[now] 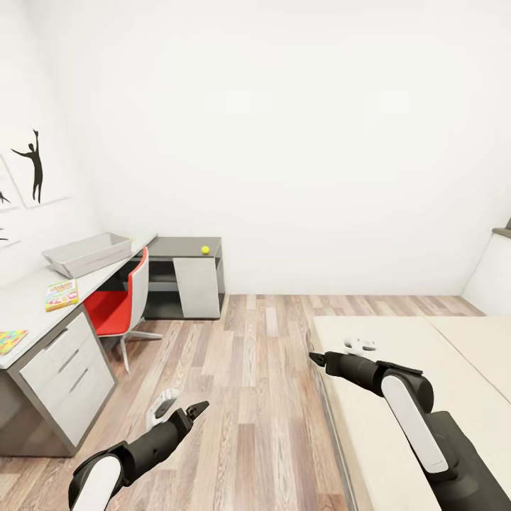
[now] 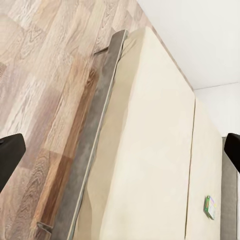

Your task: Put all the toys in the child's room - the three board games (two on the bed and one on the table), the two jigsaw puzzles on the table, and the tennis ball on the table - inside the toy box on the table in the child's room.

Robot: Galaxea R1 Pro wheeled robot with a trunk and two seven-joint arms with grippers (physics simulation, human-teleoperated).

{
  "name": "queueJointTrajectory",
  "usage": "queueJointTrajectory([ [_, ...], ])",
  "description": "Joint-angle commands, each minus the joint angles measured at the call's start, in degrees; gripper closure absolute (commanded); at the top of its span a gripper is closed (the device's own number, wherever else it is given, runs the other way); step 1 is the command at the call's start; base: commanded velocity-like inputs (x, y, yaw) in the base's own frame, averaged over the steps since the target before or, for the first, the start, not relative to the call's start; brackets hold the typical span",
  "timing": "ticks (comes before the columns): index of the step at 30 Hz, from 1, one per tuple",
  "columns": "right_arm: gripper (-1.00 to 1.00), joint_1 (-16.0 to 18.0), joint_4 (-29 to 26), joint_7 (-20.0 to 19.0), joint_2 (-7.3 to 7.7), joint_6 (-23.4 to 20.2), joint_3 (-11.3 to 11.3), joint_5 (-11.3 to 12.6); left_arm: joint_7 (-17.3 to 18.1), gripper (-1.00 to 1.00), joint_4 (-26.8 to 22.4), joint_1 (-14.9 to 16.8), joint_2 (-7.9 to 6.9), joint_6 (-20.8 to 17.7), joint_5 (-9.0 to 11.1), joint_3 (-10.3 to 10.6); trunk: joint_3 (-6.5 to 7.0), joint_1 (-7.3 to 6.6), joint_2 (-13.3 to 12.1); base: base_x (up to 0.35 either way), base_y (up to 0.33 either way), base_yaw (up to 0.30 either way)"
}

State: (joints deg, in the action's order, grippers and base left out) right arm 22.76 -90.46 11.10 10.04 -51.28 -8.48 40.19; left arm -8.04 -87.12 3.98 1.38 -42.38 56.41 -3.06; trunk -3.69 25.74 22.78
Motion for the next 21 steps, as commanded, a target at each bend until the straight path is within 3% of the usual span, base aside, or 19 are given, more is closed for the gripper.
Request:
queueJointTrajectory([
  [1, -1.0, 0.1, -0.1, 0.6, 0.05, -0.1, -0.1, 0.6, -0.5, -1.0, -0.1, 0.1, 0.06, -0.3, 0.6, -0.1, -0.14, 0.04, 0.1, 0.0, 0.0, 0.154],
  [21, -1.0, -0.1, 0.0, 0.4, 0.31, -0.1, -0.1, 0.6, -0.8, -1.0, 0.0, 0.1, 0.05, -0.3, 0.5, -0.1, -0.14, 0.04, 0.1, 0.0, 0.0, 0.044],
])
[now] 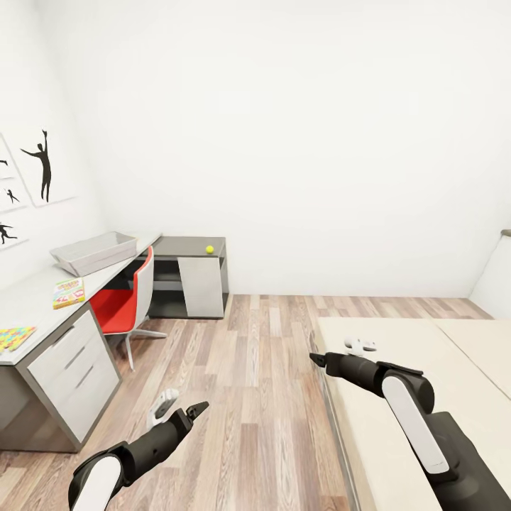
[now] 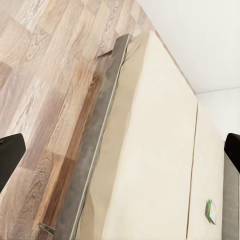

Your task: Put all the toys in the child's room - the three board games (two on the bed and one on the table), the two jigsaw puzzles on the table, and the tennis ball on the table - inside the toy box on the table in the child's room.

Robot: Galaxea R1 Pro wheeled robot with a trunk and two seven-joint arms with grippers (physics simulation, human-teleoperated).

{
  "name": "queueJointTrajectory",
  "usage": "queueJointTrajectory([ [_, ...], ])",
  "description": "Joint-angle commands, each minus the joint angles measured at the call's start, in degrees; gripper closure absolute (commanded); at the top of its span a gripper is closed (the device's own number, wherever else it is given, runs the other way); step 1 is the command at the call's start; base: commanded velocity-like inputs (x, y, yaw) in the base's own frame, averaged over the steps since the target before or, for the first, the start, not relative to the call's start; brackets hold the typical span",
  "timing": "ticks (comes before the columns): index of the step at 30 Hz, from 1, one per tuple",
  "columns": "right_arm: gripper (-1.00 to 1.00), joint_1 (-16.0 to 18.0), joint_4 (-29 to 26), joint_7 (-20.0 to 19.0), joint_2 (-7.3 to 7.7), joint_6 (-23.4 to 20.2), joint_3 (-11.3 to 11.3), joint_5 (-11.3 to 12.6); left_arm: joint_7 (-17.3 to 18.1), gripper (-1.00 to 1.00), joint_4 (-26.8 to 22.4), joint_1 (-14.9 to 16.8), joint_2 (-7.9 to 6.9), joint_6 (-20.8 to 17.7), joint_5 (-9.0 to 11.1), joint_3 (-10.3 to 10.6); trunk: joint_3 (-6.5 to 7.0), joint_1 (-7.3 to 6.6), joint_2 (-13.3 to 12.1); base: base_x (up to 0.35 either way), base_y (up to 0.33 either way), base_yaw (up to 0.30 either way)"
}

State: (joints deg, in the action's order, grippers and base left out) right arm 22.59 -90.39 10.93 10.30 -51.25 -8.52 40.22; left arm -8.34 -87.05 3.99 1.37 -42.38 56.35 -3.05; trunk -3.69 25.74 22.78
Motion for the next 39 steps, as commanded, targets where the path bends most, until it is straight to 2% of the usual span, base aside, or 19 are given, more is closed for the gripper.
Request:
queueJointTrajectory([
  [1, -1.0, 0.1, -0.1, 0.6, 0.05, -0.1, -0.1, 0.6, -0.5, -1.0, -0.1, 0.1, 0.06, -0.3, 0.6, -0.1, -0.14, 0.04, 0.1, 0.0, 0.0, 0.007],
  [16, -1.0, -0.1, 0.1, 0.5, 0.15, -0.1, 0.0, 0.6, -0.6, -1.0, -0.1, 0.1, 0.07, -0.3, 0.6, -0.1, -0.14, 0.04, 0.1, 0.0, -0.054, 0.002],
  [39, -1.0, -0.1, 0.1, 0.6, 0.1, -0.1, 0.1, 0.6, -0.6, -1.0, 0.0, 0.1, 0.04, -0.3, 0.6, -0.1, -0.14, 0.04, 0.1, 0.0, -0.242, 0.0],
])
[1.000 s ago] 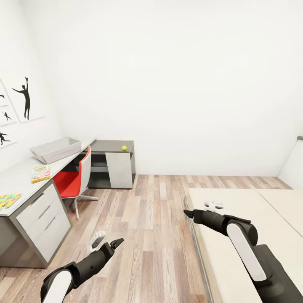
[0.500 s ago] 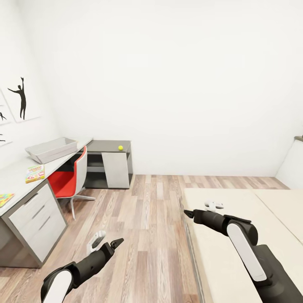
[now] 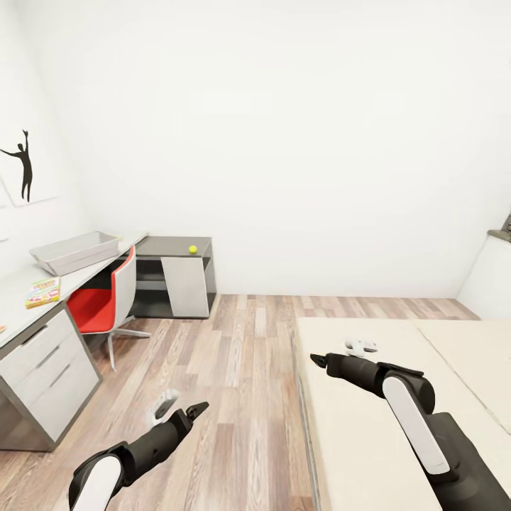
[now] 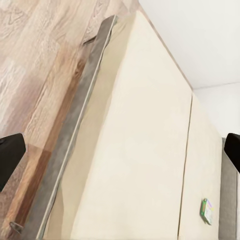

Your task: Put all the toys in the child's room - the three board games (two on the bed and one on the table), the two jigsaw puzzles on the table, and the tennis ball on the table - inside the toy box on the table in the child's room.

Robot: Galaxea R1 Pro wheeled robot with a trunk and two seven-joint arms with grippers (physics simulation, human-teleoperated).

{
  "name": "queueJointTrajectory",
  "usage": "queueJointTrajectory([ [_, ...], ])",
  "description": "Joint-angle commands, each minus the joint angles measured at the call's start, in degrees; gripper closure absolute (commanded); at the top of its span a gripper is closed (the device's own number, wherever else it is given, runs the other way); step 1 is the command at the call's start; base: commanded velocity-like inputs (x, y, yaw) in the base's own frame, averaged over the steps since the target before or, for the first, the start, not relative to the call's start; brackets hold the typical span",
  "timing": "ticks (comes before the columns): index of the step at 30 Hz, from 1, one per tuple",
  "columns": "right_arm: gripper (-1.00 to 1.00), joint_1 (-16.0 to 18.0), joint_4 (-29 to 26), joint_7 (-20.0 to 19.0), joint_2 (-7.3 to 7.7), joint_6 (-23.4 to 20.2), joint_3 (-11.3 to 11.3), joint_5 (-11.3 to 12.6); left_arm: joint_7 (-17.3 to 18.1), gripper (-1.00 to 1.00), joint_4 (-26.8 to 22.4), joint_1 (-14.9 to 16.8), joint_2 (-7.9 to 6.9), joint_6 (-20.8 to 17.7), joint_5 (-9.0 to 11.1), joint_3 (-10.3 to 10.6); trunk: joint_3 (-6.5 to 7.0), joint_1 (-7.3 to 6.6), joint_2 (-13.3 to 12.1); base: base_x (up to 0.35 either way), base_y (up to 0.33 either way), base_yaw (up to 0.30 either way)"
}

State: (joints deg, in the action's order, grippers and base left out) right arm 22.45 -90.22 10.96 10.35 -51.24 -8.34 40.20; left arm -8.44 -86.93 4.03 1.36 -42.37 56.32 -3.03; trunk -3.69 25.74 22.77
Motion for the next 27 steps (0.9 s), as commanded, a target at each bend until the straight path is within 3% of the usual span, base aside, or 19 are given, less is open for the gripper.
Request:
queueJointTrajectory([
  [1, -1.0, 0.1, 0.0, 0.6, 0.04, -0.1, -0.1, 0.6, -0.5, -1.0, -0.1, 0.1, 0.05, -0.3, 0.6, -0.1, -0.14, 0.04, 0.1, 0.0, -0.272, 0.0],
  [27, -1.0, 0.1, 0.0, 0.7, 0.02, -0.1, 0.0, 0.6, -0.5, -1.0, -0.1, 0.1, 0.05, -0.3, 0.6, -0.1, -0.14, 0.04, 0.1, 0.0, -0.276, 0.0],
])
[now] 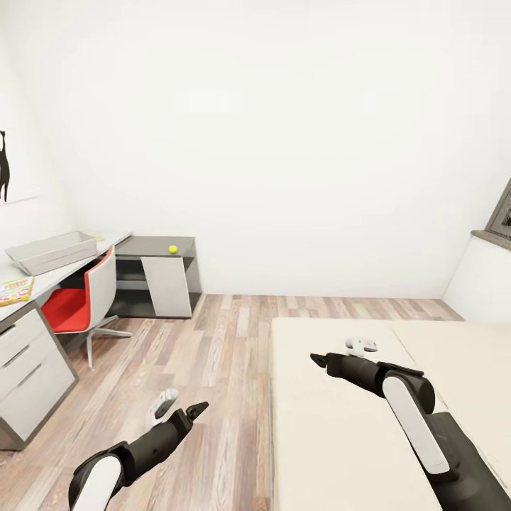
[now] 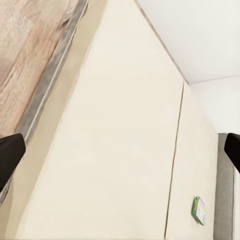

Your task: Put all the toys in the child's room - the three board games (two on the bed and one on the table), the two jigsaw puzzles on the table, and the tennis ball on the table - inside the toy box on the table in the child's room.

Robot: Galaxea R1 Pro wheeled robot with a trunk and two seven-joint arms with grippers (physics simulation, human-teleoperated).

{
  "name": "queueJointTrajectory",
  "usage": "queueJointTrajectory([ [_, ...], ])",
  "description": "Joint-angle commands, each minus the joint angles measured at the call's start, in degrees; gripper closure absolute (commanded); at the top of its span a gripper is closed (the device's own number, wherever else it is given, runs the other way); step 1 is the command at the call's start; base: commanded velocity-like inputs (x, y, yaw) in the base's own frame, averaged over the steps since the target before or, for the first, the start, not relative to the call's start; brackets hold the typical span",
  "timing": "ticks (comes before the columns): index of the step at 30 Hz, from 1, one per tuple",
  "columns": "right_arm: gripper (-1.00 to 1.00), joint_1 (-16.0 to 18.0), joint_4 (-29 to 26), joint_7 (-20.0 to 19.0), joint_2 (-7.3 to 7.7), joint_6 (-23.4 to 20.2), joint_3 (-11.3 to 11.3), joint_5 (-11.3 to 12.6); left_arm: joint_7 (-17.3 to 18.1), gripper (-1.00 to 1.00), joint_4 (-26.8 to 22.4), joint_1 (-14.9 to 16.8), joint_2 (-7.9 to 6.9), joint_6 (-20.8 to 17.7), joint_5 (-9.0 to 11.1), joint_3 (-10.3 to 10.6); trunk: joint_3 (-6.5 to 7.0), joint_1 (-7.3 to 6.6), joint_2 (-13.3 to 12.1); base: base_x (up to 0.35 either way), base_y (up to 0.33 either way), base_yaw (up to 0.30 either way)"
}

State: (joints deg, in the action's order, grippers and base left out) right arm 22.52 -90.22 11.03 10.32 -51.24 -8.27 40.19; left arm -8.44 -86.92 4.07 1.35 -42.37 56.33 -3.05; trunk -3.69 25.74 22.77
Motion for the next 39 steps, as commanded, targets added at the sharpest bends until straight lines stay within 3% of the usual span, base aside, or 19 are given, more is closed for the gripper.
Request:
queueJointTrajectory([
  [1, -1.0, 0.1, 0.0, 0.6, 0.05, -0.1, -0.1, 0.6, -0.5, -1.0, -0.1, 0.1, 0.06, -0.3, 0.6, -0.1, -0.14, 0.04, 0.1, 0.0, -0.276, 0.0],
  [39, -1.0, 0.1, 0.0, 0.7, 0.05, -0.1, 0.0, 0.6, -0.5, -1.0, -0.1, 0.0, 0.05, -0.3, 0.6, -0.1, -0.14, 0.04, 0.1, 0.0, -0.276, 0.0],
])
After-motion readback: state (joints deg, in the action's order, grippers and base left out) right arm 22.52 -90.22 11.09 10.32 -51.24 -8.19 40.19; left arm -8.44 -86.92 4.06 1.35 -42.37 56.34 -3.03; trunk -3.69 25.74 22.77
